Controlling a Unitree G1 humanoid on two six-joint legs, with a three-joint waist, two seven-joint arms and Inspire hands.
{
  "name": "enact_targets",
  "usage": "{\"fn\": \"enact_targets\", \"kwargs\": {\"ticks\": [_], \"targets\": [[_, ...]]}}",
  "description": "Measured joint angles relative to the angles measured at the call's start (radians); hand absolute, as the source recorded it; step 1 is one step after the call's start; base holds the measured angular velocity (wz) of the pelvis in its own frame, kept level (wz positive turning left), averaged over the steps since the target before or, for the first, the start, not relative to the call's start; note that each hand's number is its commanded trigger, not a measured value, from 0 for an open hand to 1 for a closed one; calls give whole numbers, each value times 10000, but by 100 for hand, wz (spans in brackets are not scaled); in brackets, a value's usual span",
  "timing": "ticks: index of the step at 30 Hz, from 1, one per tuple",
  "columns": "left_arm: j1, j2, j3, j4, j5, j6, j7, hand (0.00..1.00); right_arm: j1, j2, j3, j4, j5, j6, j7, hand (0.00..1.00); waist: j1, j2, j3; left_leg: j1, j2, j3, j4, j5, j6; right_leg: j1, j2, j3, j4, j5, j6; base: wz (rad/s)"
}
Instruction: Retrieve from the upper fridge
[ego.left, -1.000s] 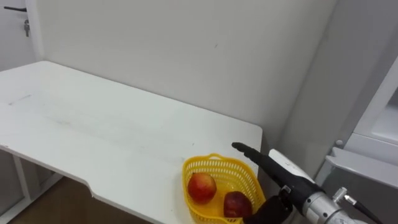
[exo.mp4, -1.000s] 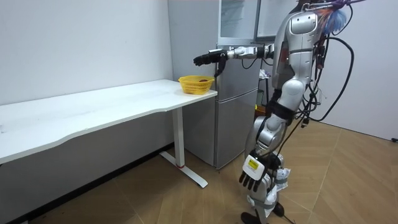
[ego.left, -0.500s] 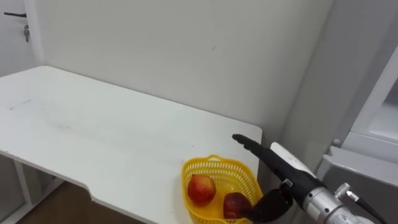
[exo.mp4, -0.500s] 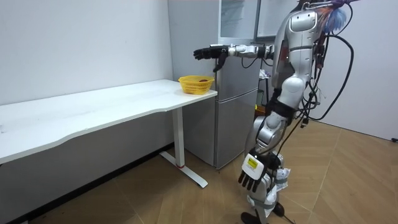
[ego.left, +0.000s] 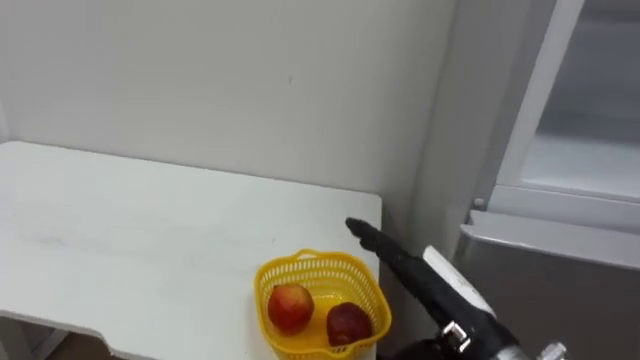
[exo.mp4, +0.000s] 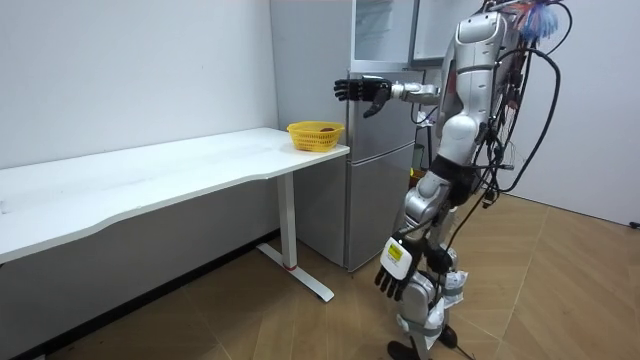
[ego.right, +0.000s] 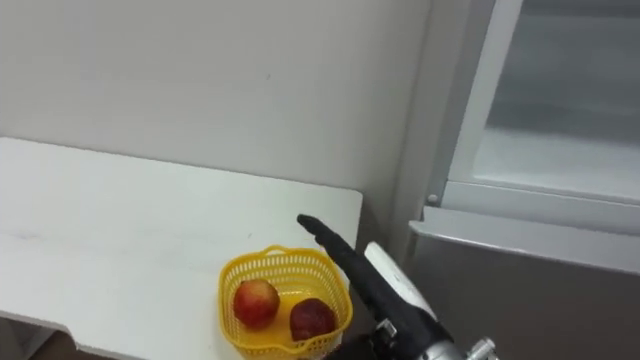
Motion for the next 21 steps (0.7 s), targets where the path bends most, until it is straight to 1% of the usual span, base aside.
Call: {"fn": "enact_targets", "kwargs": {"ticks": [1, 2, 3, 4, 5, 6, 7, 11, 13, 14, 16, 17, 19, 21], "targets": [[-1, -8, 2, 33, 0, -45, 81, 0, 111, 114, -130, -125, 0, -15, -2, 0, -86, 93, -9, -24, 18, 136, -4, 0, 1, -77, 14, 83, 7, 30, -1, -29], [-13, -12, 2, 95, 0, -94, 108, 0, 158, 184, -220, -204, 0, -26, -3, 0, -133, 137, -38, -52, 26, 197, -12, 0, 2, -153, 17, 129, 27, 36, -3, -21], [-11, -16, -5, 216, -5, -182, 143, 0, 207, 290, -392, -320, 26, -127, -34, 0, -256, 188, -52, -59, 26, 222, -34, 1, 4, -172, 18, 168, 107, 46, -3, -12], [46, -15, -15, 269, -5, -233, 161, 0, 260, 358, -519, -364, 207, -288, -84, 0, -427, 265, -34, -32, 22, 236, -38, 1, 6, -172, 13, 179, 139, 45, -2, -8], [54, -17, -15, 281, -4, -238, 170, 0, 316, 385, -585, -378, 334, -365, -100, 0, -481, 288, -33, -17, 23, 250, -44, 0, 6, -166, 14, 189, 140, 45, -2, -4], [78, -21, -15, 274, -3, -258, 222, 0, 482, 451, -719, -406, 473, -498, -167, 0, -617, 308, -40, 6, 25, 266, -63, 0, 6, -161, 16, 201, 141, 42, -1, -3], [103, -38, -13, 268, -2, -280, 300, 0, 688, 540, -807, -470, 581, -540, -206, 0, -650, 311, -40, 4, 30, 282, -77, 0, 6, -164, 21, 212, 141, 38, -2, -4], [184, -192, -9, 251, -7, -304, 386, 0, 1245, 880, -812, -707, 581, -541, -210, 0, -807, 325, -62, -19, 67, 472, -110, -1, 5, -291, 58, 412, 179, 38, -3, -13], [270, -302, -9, 275, -2, -313, 444, 0, 1534, 1184, -924, -735, 631, -638, -202, 0, -1001, 345, -50, -46, 73, 498, -107, -1, 6, -330, 61, 445, 178, 42, -4, 0], [345, -322, -5, 274, -3, -315, 466, 0, 1672, 1247, -975, -735, 666, -688, -199, 0, -1025, 339, -60, -37, 73, 499, -107, -1, 6, -316, 65, 457, 163, 42, -4, 4], [401, -348, 12, 164, -13, -372, 529, 0, 2245, 1519, -1191, -735, 947, -764, -176, 0, -1161, 327, -76, -46, 84, 520, -97, -16, 15, -323, 88, 515, 144, 39, 0, 0], [432, -352, 11, 165, -16, -387, 531, 0, 2356, 1527, -1202, -731, 1050, -763, -194, 0, -1181, 336, -74, -54, 89, 546, -87, -24, 13, -326, 93, 546, 152, 39, 0, -10], [492, -370, -8, 173, -227, -422, 672, 0, 2994, 1544, -1301, -624, 1502, -768, -283, 0, -1325, 427, -82, -43, 121, 631, -7, -99, 19, -344, 123, 641, 141, 41, 4, -11], [525, -412, -12, 248, -227, -438, 817, 0, 3396, 1573, -1497, -468, 1414, -766, -302, 0, -1507, 520, -91, 2, 119, 694, -40, -111, 29, -335, 119, 689, 149, 39, 11, -13]]}}
